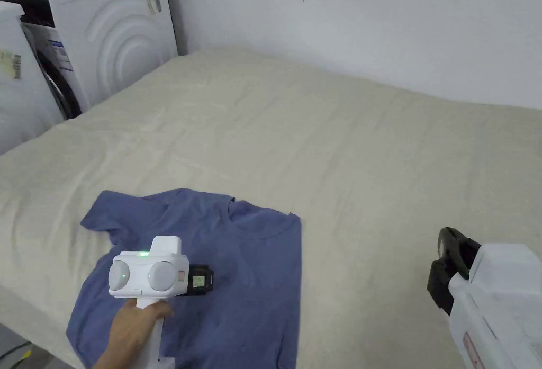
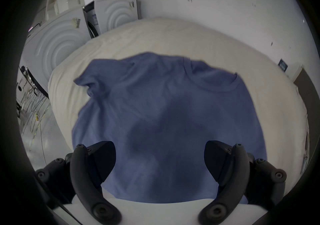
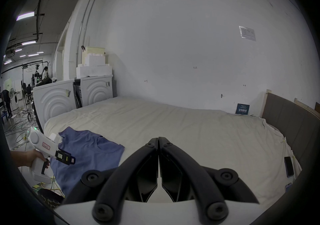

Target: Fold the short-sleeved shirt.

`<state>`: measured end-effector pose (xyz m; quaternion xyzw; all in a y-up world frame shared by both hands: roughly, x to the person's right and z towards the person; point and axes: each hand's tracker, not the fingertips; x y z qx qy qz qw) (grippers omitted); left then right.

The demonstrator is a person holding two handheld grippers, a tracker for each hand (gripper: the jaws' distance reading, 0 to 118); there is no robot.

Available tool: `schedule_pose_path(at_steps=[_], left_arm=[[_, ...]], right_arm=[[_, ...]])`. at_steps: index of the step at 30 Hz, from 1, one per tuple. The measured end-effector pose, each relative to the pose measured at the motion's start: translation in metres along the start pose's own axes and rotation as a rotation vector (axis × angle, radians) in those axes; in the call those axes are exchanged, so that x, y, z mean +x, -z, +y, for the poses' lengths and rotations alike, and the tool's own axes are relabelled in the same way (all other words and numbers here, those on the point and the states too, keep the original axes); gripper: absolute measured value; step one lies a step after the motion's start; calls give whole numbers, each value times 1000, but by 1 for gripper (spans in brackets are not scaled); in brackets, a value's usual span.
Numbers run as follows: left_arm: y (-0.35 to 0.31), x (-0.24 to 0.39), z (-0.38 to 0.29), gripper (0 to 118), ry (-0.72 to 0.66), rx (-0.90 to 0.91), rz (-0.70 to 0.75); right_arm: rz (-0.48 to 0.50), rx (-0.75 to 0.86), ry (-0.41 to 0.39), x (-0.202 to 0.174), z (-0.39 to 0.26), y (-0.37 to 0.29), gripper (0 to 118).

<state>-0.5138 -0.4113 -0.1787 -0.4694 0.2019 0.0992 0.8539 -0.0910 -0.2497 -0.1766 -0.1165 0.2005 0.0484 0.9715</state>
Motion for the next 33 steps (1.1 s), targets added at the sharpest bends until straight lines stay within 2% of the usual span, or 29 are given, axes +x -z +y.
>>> schedule_pose_path(at_steps=[2,7,8,11,12,13,16,19,24,29,33], left_arm=[[11,7,-4,106,11,-41,4],[7,16,-12,75,-43,-66,-5],[8,14,-10,64,-40,-77,-11],[1,20,-6,0,41,-62,-5],[7,21,-3,0,79,-61,-41],[6,23,-2,0,89,-67,1],[1,19,-1,0,84,-42,-12],[-21,7,3,0,-24,41,-72],[-69,-7,9,0,-129,111,-164],[-104,13,20,0,-91,189,-224],[-146,61,38,0,-34,267,-343]], right_arm=[[-11,-10,1,2,-1,-1,0],[-36,-29,9,15,-8,-1,0],[-41,-31,12,17,-9,-1,0],[-47,-37,26,22,-12,-3,0],[-48,-37,30,23,-12,-5,0],[-48,-36,34,24,-12,-6,0],[-52,-27,38,28,-9,-14,0],[-59,-12,42,36,-6,-24,0],[-82,13,51,52,-2,-45,0],[-121,40,65,72,0,-71,0],[-165,58,75,90,-1,-92,0]])
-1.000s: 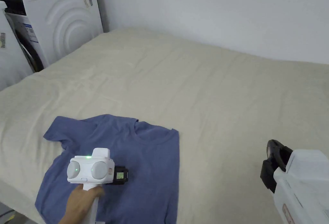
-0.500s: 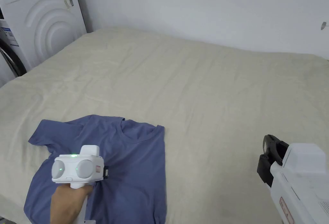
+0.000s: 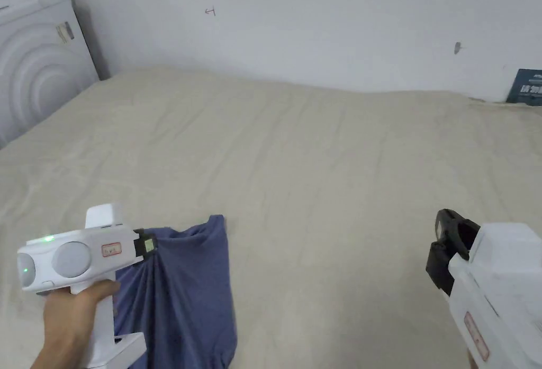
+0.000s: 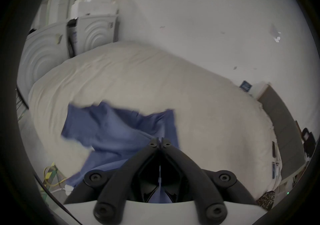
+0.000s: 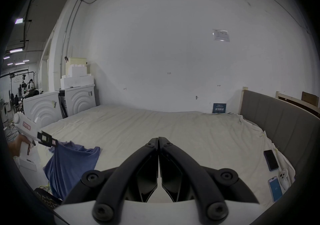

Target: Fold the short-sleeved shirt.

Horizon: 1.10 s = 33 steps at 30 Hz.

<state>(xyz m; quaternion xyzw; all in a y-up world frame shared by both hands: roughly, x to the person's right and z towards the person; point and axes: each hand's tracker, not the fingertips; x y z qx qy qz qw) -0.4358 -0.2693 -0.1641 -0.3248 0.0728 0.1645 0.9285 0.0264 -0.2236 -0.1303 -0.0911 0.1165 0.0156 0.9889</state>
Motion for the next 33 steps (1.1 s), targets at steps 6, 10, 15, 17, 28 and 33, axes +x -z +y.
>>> schedule_pose_path(at_steps=[6,10,15,17,28,33], left_arm=[[-15,99,33,0,122,81,-188],[-17,163,45,0,224,108,-313],[-19,234,46,0,288,120,-464],[-19,259,42,0,315,108,-505],[10,341,-26,0,423,-51,-661],[57,333,-73,0,449,-219,-577]], right_arm=[[-76,17,18,33,0,-23,0],[-129,28,32,53,1,-37,0],[-187,43,36,81,1,-52,0],[-210,49,36,89,1,-58,0],[-297,47,52,119,-4,-79,0],[-306,27,56,123,-11,-79,0]])
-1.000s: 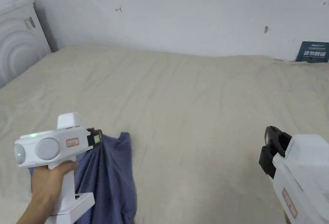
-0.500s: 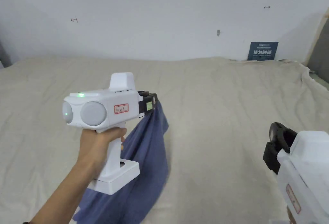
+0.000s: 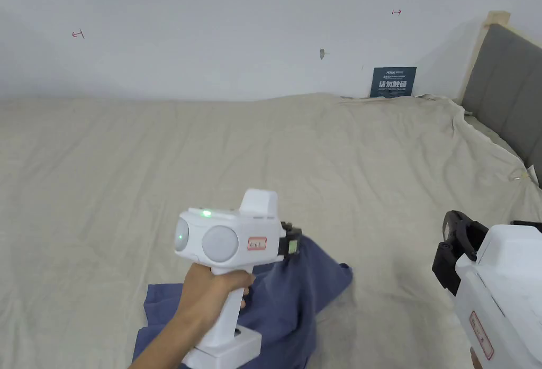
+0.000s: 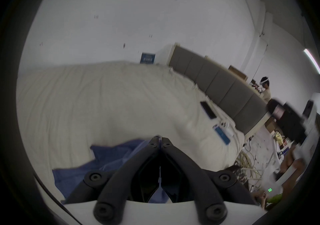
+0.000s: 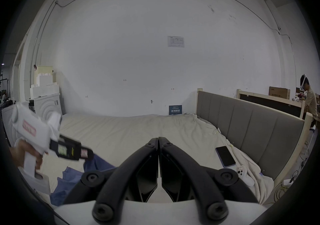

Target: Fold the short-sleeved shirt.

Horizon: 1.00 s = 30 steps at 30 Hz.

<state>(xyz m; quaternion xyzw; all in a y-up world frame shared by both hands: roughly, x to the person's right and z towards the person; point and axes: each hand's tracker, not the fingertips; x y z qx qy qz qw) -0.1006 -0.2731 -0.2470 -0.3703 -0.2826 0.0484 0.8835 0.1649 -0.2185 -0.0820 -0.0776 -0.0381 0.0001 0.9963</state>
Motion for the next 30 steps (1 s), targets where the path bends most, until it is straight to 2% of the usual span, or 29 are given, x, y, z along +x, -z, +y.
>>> schedule_pose_path(at_steps=[4,11,15,17,18,19,21,22,23,24,30], left_arm=[[36,-22,-33,0,-57,-129,54],[84,-38,-80,0,-64,-343,145],[100,-35,-99,1,-48,-375,227],[100,-33,-98,13,-44,-367,249],[95,-31,-96,23,-38,-350,262],[91,-30,-93,38,-28,-338,292],[77,-32,-87,83,-6,-289,332],[66,-33,-83,100,-15,-243,325],[55,-34,-78,111,-30,-199,319],[40,-35,-72,115,-36,-149,304],[-53,-31,-38,115,-4,166,321]], right_arm=[[-3,-10,3,2,-3,1,0],[0,-33,5,-2,-9,6,0],[8,-45,2,-5,-11,6,0],[14,-49,-5,-6,-11,6,0],[15,-50,-10,-7,-10,5,0],[16,-49,-13,-7,-10,5,0],[18,-45,-16,-12,-4,-3,0],[19,-42,-16,-12,-2,-4,0],[19,-39,-16,-12,-1,-5,0],[19,-35,-16,-11,0,-4,0],[20,-9,-21,-12,9,-8,0]])
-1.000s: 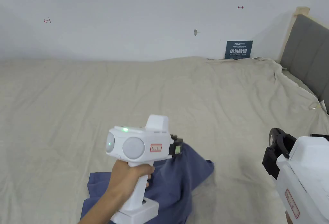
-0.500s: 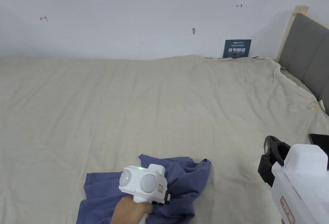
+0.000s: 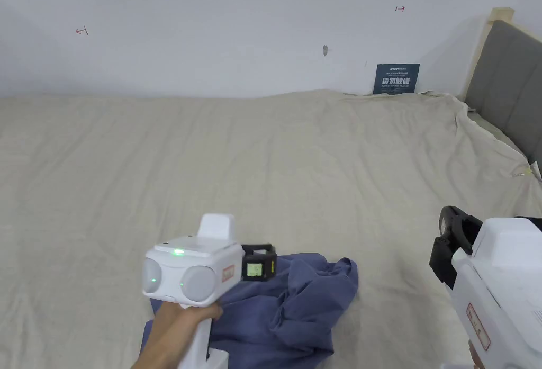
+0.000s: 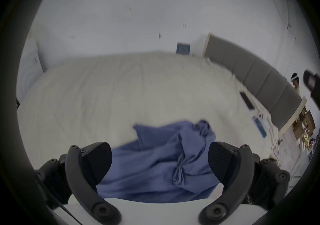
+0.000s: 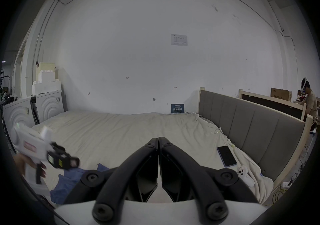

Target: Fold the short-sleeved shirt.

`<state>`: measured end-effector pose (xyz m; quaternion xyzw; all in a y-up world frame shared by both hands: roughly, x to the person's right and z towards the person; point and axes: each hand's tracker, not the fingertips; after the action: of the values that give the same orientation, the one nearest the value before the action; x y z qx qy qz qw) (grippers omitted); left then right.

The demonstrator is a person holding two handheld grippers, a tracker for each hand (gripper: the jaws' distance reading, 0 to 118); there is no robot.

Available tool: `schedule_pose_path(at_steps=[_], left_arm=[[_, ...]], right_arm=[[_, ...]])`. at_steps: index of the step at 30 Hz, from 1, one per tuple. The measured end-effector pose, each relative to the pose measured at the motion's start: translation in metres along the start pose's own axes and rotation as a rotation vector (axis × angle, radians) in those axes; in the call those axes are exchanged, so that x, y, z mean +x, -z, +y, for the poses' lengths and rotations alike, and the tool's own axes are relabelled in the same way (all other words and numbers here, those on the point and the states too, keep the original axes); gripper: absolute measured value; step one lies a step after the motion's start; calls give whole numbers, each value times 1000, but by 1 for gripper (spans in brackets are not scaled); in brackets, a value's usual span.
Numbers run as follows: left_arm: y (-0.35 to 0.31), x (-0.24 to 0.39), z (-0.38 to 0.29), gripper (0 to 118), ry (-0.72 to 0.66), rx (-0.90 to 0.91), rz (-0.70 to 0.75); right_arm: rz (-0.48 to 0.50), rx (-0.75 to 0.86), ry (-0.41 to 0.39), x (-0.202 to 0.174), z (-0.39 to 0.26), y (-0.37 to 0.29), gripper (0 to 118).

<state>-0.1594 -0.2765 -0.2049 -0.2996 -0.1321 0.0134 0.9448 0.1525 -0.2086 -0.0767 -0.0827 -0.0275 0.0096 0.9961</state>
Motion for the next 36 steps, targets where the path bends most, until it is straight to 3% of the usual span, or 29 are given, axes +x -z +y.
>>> schedule_pose_path(at_steps=[10,14,16,17,21,23,32,36], left_arm=[[-96,-35,18,114,36,399,187],[-106,-43,10,112,76,444,289],[-108,-47,3,100,94,466,292],[-109,-48,0,89,97,468,296],[-108,-55,-5,18,71,452,284],[-106,-58,-8,0,56,441,275],[-102,-61,-16,0,82,400,283],[-98,-65,-21,0,80,298,249]], right_arm=[[-6,42,6,-4,11,-6,0],[-7,51,5,-5,12,-6,0],[-7,55,4,-5,12,-6,0],[-8,56,3,-6,13,-5,0],[-10,58,3,-7,13,-5,0],[-8,57,3,-15,15,-8,0],[-4,57,-2,-15,12,-6,0],[-1,53,1,-12,8,-4,0]])
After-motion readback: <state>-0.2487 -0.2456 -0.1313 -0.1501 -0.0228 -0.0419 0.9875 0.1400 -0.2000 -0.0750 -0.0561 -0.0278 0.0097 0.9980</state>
